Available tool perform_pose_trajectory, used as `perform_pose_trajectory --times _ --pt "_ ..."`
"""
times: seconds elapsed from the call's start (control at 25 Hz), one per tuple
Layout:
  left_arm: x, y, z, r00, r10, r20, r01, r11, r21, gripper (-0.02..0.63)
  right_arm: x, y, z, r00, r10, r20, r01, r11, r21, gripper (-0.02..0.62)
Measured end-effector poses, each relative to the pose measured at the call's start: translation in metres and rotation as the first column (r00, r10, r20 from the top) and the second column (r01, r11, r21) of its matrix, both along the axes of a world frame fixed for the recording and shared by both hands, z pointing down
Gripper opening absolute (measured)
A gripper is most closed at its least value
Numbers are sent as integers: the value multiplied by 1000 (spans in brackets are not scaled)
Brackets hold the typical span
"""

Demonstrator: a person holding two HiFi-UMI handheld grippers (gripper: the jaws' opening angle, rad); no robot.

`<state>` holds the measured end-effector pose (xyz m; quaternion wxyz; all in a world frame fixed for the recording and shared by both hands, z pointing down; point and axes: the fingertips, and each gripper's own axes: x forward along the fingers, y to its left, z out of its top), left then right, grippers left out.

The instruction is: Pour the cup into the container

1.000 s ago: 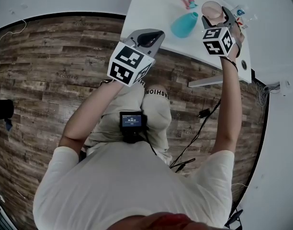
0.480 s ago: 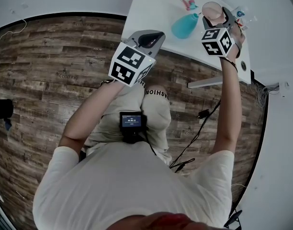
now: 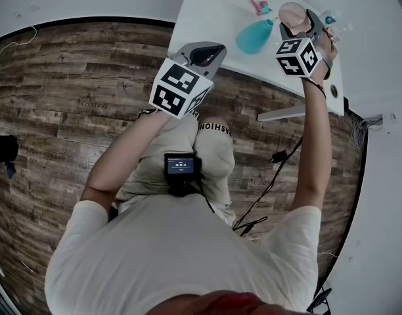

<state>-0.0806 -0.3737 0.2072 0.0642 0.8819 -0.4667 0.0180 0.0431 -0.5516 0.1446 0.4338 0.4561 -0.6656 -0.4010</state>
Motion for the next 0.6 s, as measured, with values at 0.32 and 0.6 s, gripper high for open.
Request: perform_pose_trajectory --times 0.32,0.6 --pt "-2 1 0 1000 -1 0 1 1000 -2 11 2 1 -5 999 7 -35 -6 999 32 371" --pt "-2 1 1 1000 1 -1 -1 1000 -6 11 2 0 -10 998 12 -55 -9 998 58 371"
